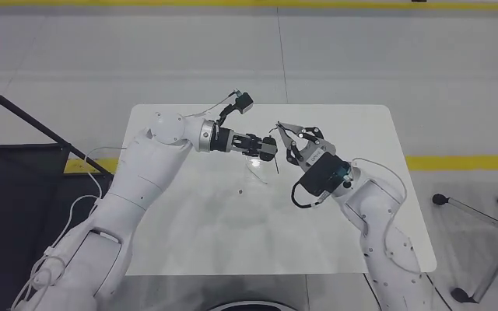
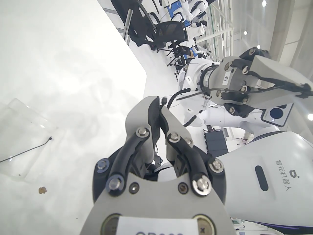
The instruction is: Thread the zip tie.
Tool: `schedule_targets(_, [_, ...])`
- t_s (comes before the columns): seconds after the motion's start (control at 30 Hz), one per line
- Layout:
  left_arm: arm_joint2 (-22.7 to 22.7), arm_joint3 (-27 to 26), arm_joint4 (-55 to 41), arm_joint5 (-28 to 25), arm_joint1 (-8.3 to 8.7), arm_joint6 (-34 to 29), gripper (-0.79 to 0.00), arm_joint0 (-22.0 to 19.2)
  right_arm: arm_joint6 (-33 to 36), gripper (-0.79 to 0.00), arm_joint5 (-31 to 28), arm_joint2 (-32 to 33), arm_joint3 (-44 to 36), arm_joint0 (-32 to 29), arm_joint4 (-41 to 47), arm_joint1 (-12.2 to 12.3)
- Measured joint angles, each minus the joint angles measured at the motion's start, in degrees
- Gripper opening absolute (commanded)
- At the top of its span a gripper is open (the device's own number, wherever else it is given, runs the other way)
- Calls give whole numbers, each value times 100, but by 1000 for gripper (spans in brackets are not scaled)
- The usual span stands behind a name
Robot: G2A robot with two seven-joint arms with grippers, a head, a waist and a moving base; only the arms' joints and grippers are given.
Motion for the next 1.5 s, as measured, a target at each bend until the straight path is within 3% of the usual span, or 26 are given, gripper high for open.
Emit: schedule_targets(1.5, [0, 0, 0, 0, 0, 0, -785, 0, -75, -785, 121, -107, 10, -20, 167, 242])
